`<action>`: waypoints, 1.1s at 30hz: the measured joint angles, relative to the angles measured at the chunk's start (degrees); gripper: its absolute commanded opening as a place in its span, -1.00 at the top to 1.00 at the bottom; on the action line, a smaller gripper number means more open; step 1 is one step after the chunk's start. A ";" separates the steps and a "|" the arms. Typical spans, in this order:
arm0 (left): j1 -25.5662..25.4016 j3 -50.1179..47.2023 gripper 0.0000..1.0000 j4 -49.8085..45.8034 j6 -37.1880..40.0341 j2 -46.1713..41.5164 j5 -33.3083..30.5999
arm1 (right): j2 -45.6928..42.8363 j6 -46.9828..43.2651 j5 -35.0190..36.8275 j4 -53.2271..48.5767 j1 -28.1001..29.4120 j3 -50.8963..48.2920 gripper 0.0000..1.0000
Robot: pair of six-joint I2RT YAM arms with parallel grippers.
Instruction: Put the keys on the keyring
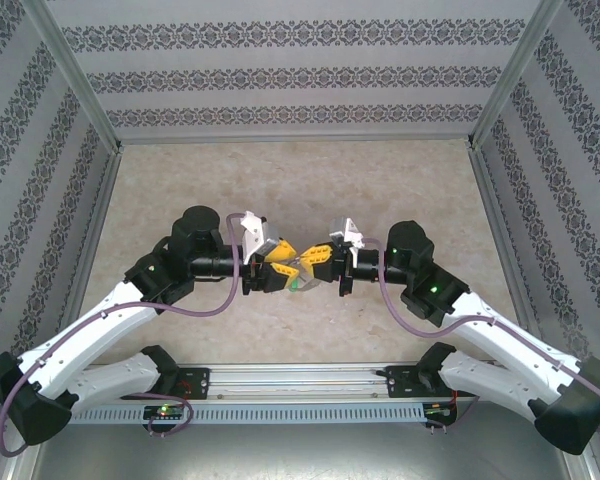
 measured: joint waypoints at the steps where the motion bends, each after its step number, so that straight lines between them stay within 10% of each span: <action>1: -0.61 0.63 0.02 -1.27 0.72 0.11 -2.78 | -0.26 -0.39 1.90 -0.61 0.00 0.00 1.00; 13: -7.98 7.41 0.18 -12.20 8.48 8.20 -28.02 | 1.90 -7.21 21.05 -12.90 4.52 4.15 1.00; 33: -10.36 9.99 0.67 -15.85 11.63 9.92 -30.99 | 3.85 -12.63 27.15 -19.21 9.03 6.27 1.00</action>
